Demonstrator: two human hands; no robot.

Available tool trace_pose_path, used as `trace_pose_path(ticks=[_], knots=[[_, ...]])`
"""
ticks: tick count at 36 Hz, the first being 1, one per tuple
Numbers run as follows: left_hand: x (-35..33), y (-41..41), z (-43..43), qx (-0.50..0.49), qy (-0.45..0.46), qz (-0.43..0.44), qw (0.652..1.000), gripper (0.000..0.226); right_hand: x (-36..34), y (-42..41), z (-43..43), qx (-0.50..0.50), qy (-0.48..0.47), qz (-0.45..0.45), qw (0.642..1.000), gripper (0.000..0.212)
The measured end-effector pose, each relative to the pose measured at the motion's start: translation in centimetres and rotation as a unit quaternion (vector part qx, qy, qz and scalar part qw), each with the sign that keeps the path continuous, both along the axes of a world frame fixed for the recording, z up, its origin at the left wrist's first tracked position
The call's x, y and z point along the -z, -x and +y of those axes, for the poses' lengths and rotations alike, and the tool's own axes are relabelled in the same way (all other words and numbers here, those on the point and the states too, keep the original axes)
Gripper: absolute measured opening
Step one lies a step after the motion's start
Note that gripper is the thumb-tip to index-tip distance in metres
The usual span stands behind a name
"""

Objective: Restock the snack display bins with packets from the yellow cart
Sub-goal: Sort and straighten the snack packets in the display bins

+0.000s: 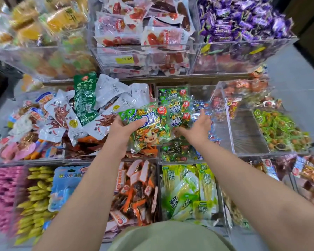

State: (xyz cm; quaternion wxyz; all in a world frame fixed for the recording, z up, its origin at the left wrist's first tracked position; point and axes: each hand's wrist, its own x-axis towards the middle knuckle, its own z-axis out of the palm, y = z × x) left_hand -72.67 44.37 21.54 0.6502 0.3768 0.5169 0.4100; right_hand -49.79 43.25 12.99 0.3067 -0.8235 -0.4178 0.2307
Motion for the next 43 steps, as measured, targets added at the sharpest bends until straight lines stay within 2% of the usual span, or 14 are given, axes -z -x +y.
trace_pose_path(ticks=[2, 4, 6, 9, 11, 13, 15, 17, 20, 24, 31, 34, 38, 43], knots=[[-0.3, -0.6, -0.1, 0.004, -0.009, 0.001, 1.000, 0.100, -1.9, 0.1, -1.3, 0.013, -0.116, 0.085, 0.989, 0.062], [-0.4, -1.2, -0.3, 0.025, -0.020, 0.012, 0.999, 0.084, -4.0, 0.6, -2.5, -0.018, -0.150, 0.254, 0.955, 0.032], [-0.1, -1.9, -0.4, 0.050, -0.026, 0.038, 0.998, 0.063, -5.2, 1.2, -3.2, -0.090, -0.093, 0.377, 0.917, 0.042], [0.5, -3.0, -0.8, 0.054, -0.054, 0.074, 0.994, 0.042, -5.2, 1.8, -3.8, -0.144, -0.001, 0.328, 0.934, 0.082], [0.7, -3.3, -0.8, 0.046, -0.050, 0.095, 0.993, 0.037, -4.8, 1.4, -3.9, -0.122, 0.002, 0.318, 0.940, 0.082], [0.8, -3.1, -0.6, 0.025, -0.040, 0.100, 0.994, 0.051, -4.6, 0.6, -4.1, -0.104, -0.001, 0.337, 0.936, 0.074], [1.0, -2.8, -0.3, -0.003, -0.031, 0.088, 0.996, 0.088, -4.2, -0.5, -4.2, -0.075, -0.021, 0.386, 0.919, 0.053], [1.0, -2.2, 0.3, -0.031, -0.031, 0.072, 0.996, 0.095, -3.7, -1.7, -4.3, -0.026, -0.055, 0.421, 0.905, 0.043], [1.0, -1.3, 1.0, -0.062, -0.016, 0.075, 0.995, 0.087, -2.6, -3.3, -4.4, 0.009, -0.056, 0.373, 0.926, 0.048], [1.3, -0.8, 1.6, -0.110, 0.004, 0.051, 0.993, 0.075, -1.4, -2.4, -3.9, -0.058, -0.009, 0.301, 0.952, 0.032], [1.7, -0.5, 1.6, -0.094, 0.011, 0.042, 0.995, 0.074, 0.4, 0.6, -1.4, -0.069, 0.038, 0.145, 0.986, 0.050], [1.9, -0.5, 1.6, -0.099, 0.007, 0.046, 0.994, 0.081, 0.6, 1.1, -0.8, -0.048, 0.069, 0.071, 0.994, 0.073], [2.1, -0.3, 1.9, -0.111, 0.008, 0.031, 0.993, 0.079, 0.9, 1.2, -1.3, -0.035, 0.059, 0.072, 0.995, 0.122], [1.8, -0.2, 1.9, -0.093, 0.017, 0.024, 0.995, 0.064, 1.0, 1.1, -1.8, -0.031, 0.042, 0.095, 0.994, 0.135]])
